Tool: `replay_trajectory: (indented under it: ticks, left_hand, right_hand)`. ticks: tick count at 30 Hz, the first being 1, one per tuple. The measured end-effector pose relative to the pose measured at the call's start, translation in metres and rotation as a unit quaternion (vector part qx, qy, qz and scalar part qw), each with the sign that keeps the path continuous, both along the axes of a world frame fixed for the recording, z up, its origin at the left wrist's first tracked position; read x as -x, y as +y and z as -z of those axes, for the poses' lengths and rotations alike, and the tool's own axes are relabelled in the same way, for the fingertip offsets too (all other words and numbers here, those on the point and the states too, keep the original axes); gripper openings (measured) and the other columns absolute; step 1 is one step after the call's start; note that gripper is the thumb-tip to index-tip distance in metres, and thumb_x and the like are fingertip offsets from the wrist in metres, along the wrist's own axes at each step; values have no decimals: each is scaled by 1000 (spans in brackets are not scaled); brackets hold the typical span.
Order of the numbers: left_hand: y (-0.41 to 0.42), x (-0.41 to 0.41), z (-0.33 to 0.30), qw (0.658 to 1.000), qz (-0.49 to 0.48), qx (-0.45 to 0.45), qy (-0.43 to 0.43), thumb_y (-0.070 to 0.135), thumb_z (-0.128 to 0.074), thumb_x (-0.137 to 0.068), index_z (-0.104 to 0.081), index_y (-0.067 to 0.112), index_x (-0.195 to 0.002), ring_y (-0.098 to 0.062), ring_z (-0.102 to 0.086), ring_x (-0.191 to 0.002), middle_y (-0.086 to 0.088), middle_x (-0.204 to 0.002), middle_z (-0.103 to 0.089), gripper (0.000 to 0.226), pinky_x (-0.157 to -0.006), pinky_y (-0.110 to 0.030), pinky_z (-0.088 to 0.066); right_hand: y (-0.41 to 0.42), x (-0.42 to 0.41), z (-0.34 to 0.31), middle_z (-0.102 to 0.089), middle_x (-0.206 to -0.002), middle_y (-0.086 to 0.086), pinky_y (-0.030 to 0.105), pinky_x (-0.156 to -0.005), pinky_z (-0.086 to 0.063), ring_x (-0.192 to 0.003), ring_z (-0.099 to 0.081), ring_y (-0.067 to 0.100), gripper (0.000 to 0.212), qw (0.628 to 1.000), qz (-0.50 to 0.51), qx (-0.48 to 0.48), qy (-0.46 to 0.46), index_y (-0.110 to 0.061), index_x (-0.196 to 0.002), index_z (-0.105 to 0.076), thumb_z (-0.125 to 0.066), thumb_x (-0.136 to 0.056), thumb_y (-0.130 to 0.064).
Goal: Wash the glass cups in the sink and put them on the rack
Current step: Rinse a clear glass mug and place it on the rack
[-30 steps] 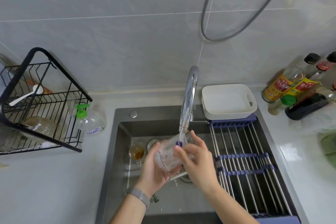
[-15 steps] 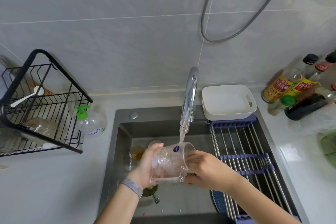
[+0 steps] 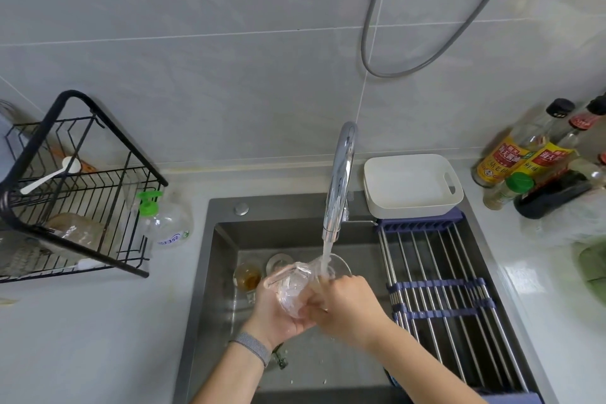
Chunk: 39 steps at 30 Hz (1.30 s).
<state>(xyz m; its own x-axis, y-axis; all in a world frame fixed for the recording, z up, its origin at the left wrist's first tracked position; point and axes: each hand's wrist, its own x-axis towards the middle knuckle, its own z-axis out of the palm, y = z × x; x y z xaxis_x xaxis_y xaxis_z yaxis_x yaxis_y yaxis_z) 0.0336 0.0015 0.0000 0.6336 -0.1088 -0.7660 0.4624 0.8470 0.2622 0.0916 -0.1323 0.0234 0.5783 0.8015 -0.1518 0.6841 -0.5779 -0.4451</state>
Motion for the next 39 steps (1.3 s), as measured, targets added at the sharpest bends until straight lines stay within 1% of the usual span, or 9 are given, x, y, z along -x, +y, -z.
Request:
replay_trajectory:
  ticks: [5, 10, 17, 20, 24, 27, 31, 35, 39]
  left_hand:
    - [8, 9, 2, 996, 2, 76, 49, 47, -50, -87, -71, -4, -89, -28, -61, -57, -16, -74, -65, 55, -37, -23, -48]
    - [17, 14, 10, 991, 20, 97, 89, 43, -52, -85, -66, -7, -99, -35, -63, -67, -21, -84, -65, 54, -34, -24, -49]
    - [7, 7, 5, 993, -98, -46, 37, 51, -35, -98, -63, 0, -119, -33, -68, -92, -22, -107, -70, 61, -91, -47, -51]
    - [11, 3, 1, 992, -99, -66, 32, 46, -41, -96, -62, -1, -116, -29, -71, -77, -21, -94, -71, 55, -74, -39, -55]
    - [15, 0, -3, 996, -54, -56, 43, 43, -39, -95, -67, 1, -93, -29, -67, -57, -17, -72, -69, 50, -50, -31, -54]
    - [13, 3, 0, 997, -49, -41, 48, 42, -43, -92, -67, 1, -92, -30, -64, -60, -17, -73, -67, 48, -52, -30, -52]
    - [8, 6, -2, 995, -90, -49, -16, 39, -50, -85, -73, 3, -92, -28, -66, -68, -16, -81, -68, 43, -63, -34, -51]
    - [3, 7, 0, 989, -115, -83, -36, 31, -61, -89, -63, 9, -118, -27, -71, -82, -16, -95, -72, 36, -72, -36, -55]
    - [5, 5, -3, 991, -66, -112, -13, 37, -65, -77, -78, 12, -88, -23, -69, -75, -11, -87, -72, 31, -65, -31, -56]
  right_hand:
    - [-9, -13, 0, -63, -55, -8, 22, -53, -47, -46, -57, 12, 27, 984, -91, -120, -99, -26, -74, -64, -57, -78, -52]
    - [-15, -27, 3, -63, -66, -8, 28, -64, -49, -62, -58, 17, 11, 978, -143, -142, -45, -24, -83, -62, -62, -84, -35]
    - [4, -3, 5, -61, -68, -16, 24, -63, -52, -67, -63, 8, 26, 942, 149, -261, 152, -24, -83, -62, -52, -83, -48]
    - [6, 7, 7, -65, -74, -17, 18, -64, -51, -71, -64, 3, 31, 938, 151, -276, 144, -22, -87, -63, -51, -85, -51]
    - [-3, -9, 6, -69, -75, -9, 22, -64, -52, -68, -64, 10, 18, 970, -52, -238, 7, -22, -86, -68, -65, -83, -39]
    - [-6, -21, 3, -68, -66, -8, 23, -66, -50, -61, -60, 12, 14, 971, -130, -199, -30, -26, -80, -73, -65, -83, -37]
    - [4, -7, 5, -68, -65, -8, 28, -56, -52, -58, -62, 15, 22, 982, -37, -180, -38, -27, -76, -71, -58, -82, -43]
    - [17, 4, 8, -71, -68, -9, 29, -56, -52, -58, -64, 12, 38, 976, 115, -184, 30, -25, -78, -72, -49, -83, -55]
    - [18, 1, 3, -52, -47, -2, 25, -41, -38, -43, -45, 15, 38, 974, 18, -217, -64, -17, -57, -60, -60, -82, -46]
